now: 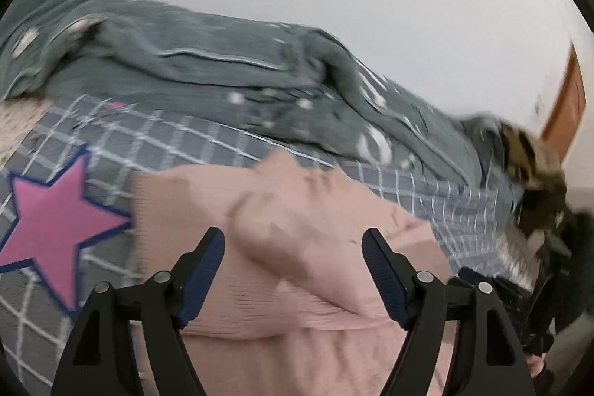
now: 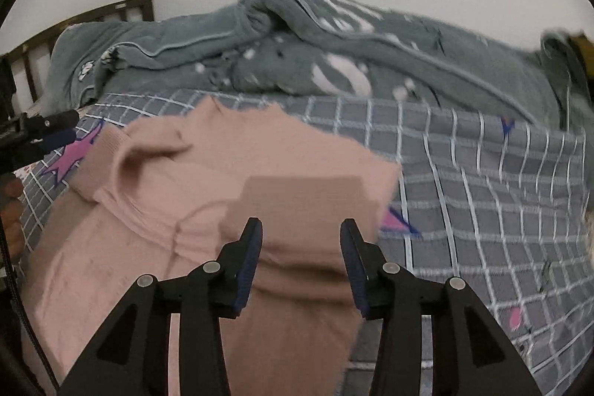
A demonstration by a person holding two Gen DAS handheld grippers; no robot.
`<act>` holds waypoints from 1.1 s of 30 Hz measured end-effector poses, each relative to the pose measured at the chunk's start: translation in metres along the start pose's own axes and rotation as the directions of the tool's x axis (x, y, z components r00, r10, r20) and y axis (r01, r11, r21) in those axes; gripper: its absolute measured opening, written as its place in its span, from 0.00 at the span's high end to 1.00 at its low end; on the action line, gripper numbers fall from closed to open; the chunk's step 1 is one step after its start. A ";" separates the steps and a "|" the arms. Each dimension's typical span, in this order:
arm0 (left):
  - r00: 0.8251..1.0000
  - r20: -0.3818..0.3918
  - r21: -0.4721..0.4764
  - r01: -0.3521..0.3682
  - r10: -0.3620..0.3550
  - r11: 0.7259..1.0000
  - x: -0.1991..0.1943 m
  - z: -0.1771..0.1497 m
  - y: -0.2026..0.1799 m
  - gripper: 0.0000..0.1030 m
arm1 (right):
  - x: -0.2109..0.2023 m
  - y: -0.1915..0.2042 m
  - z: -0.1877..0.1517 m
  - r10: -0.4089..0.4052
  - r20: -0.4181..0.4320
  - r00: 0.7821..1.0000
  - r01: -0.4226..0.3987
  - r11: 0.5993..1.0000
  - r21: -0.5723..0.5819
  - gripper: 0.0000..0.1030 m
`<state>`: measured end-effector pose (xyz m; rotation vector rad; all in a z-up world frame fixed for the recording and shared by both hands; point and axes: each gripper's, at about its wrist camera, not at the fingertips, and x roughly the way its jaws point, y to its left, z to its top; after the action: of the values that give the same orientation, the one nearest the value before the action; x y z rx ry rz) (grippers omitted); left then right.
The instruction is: Fold small clothes
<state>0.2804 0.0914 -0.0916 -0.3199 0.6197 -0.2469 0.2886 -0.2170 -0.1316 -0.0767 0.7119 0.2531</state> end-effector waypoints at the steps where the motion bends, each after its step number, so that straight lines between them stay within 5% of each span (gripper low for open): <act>1: 1.000 -0.013 0.019 -0.006 0.006 1.000 0.006 -0.002 -0.010 0.24 | 0.002 -0.002 -0.003 0.009 -0.001 1.000 -0.009 1.000 0.008 0.58; 6: 0.980 -0.125 0.067 -0.148 0.155 0.987 0.052 -0.014 -0.040 0.24 | 0.015 -0.011 -0.013 0.047 0.000 0.999 -0.046 0.997 0.055 0.58; 10: 0.928 -0.096 0.098 -0.352 0.361 0.931 0.058 -0.021 -0.038 0.24 | 0.019 -0.013 -0.014 0.038 -0.014 0.999 -0.037 0.996 0.081 0.58; 19: 0.896 -0.031 -0.065 -0.444 0.443 0.893 0.015 -0.027 0.021 0.24 | 0.014 -0.021 -0.016 0.010 -0.004 1.000 -0.009 0.991 0.135 0.58; 22: 0.900 -0.028 -0.097 -0.436 0.435 0.895 0.004 -0.029 0.040 0.25 | 0.009 -0.018 -0.016 0.002 0.019 1.000 -0.004 0.992 0.125 0.58; 27: 0.940 -0.060 -0.231 -0.339 0.335 0.912 -0.003 -0.030 0.074 0.30 | 0.007 -0.011 -0.016 -0.009 0.026 1.000 0.007 0.996 0.088 0.58; 33: 0.953 -0.065 -0.278 -0.301 0.295 0.912 0.003 -0.029 0.085 0.65 | 0.012 -0.015 -0.016 0.001 0.000 1.000 -0.001 0.994 0.113 0.57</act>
<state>0.2759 0.1627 -0.1464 -0.4950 0.7172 0.1361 0.2914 -0.2317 -0.1520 0.0315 0.7250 0.2134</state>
